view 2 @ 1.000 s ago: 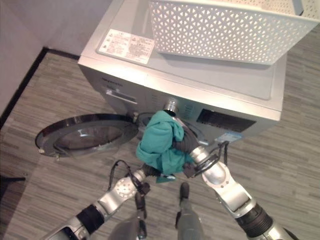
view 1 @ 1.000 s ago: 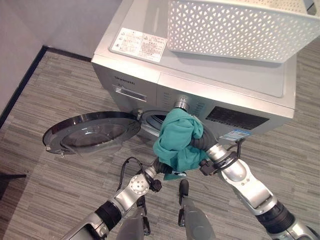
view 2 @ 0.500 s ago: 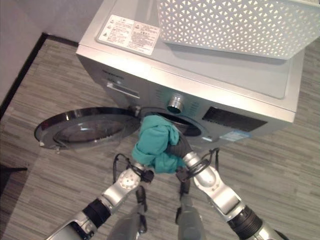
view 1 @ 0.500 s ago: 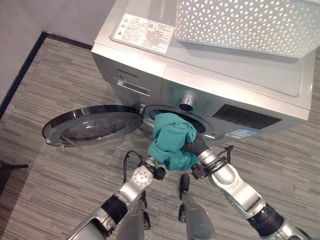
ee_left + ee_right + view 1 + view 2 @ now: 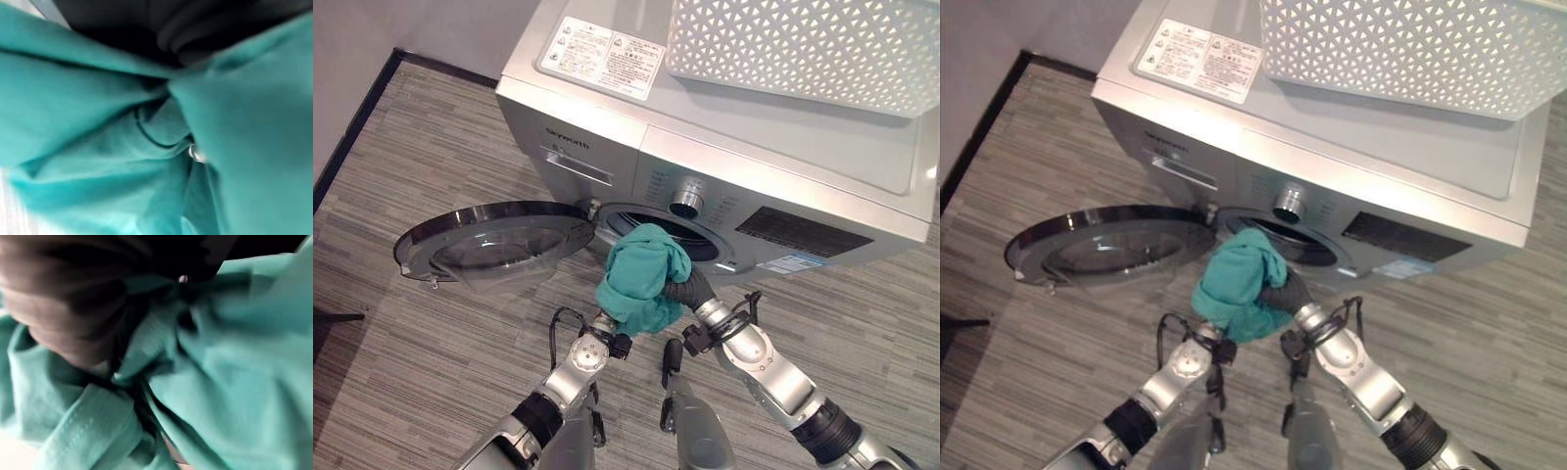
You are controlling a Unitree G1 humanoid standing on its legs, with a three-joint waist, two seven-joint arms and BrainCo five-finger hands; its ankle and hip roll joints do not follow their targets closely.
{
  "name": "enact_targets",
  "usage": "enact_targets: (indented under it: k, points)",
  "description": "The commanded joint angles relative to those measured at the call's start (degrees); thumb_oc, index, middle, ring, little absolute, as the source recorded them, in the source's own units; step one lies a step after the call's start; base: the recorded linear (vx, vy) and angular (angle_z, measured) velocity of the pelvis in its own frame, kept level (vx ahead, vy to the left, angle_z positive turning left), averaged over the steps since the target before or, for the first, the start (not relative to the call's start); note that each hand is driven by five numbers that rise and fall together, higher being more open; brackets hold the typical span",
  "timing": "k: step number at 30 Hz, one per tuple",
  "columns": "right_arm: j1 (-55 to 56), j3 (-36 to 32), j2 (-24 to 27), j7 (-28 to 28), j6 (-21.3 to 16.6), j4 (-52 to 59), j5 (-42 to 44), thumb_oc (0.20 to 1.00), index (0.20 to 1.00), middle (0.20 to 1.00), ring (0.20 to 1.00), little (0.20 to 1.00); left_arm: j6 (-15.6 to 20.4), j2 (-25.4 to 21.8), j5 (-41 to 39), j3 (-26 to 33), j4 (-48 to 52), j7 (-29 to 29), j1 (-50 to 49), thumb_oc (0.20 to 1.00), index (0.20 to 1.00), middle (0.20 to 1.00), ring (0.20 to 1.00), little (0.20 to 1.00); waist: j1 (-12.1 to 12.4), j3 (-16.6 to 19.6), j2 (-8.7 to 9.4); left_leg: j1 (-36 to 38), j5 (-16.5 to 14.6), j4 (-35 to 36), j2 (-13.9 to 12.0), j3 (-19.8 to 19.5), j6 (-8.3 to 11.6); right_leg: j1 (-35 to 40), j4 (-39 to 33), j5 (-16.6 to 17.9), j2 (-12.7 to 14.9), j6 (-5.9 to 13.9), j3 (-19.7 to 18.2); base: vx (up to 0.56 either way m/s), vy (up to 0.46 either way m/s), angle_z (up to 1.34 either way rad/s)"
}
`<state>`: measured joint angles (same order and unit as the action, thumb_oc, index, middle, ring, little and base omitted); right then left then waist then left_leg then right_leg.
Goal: Grab the laundry basket,head to the washer,open it,put in the laundry and shut it.
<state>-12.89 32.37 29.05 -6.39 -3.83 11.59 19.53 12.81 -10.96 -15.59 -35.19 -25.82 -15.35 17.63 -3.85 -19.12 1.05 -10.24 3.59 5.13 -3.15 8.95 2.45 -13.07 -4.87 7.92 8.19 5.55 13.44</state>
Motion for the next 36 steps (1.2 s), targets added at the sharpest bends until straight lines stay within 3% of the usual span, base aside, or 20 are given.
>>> enact_targets:
  k: [1, 15, 26, 36]
  points:
    - [0.4, -3.0, -2.5, -2.2, -6.4, 4.1, -4.0, 1.0, 1.0, 1.0, 1.0, 1.0, 4.7, 1.8, -0.2, 0.6, -1.3, -1.0, 1.0, 0.2, 0.2, 0.2, 0.2, 0.2, 0.4, 1.2, 3.09, -0.6, -3.2, -0.4, 0.5, 2.5, -0.4, -3.0, 7.3, -4.8, 3.9, 3.56, -5.9, 0.0, 0.0, 0.0]
    - [13.0, -11.1, -5.7, -4.3, -11.2, -0.7, 0.1, 1.0, 1.0, 1.0, 1.0, 1.0, 6.1, 3.0, -4.9, 2.9, -3.3, -2.8, 2.8, 0.2, 0.2, 0.2, 0.2, 0.2, -3.5, 1.2, 2.52, -0.4, -3.8, -0.1, 0.5, 4.2, -0.63, -4.7, 7.7, -4.5, 3.7, 3.96, -7.5, 0.01, 0.027, -0.08]
    - [14.8, -9.2, -9.5, -5.3, -9.0, -13.1, 6.4, 1.0, 1.0, 1.0, 1.0, 1.0, 6.4, 6.9, -15.3, 6.9, -8.4, -3.0, 2.9, 0.2, 0.2, 0.2, 0.2, 0.2, -4.2, 0.2, 2.72, -1.4, -3.6, -0.1, 1.2, 4.7, -0.57, -5.7, 7.2, -3.4, 4.0, 4.17, -8.0, 0.0, 0.027, -0.05]
    - [13.6, -7.1, -10.4, -4.2, -8.8, -18.4, 8.0, 1.0, 1.0, 1.0, 1.0, 1.0, 7.4, 8.1, -17.8, 10.1, -11.7, -3.6, 5.2, 0.2, 0.2, 0.2, 0.2, 0.2, -4.2, -0.7, 3.6, -3.0, -3.6, -0.2, 2.1, 5.1, -0.89, -7.2, 6.3, -2.0, 4.6, 4.85, -8.8, -0.01, 0.027, -0.02]
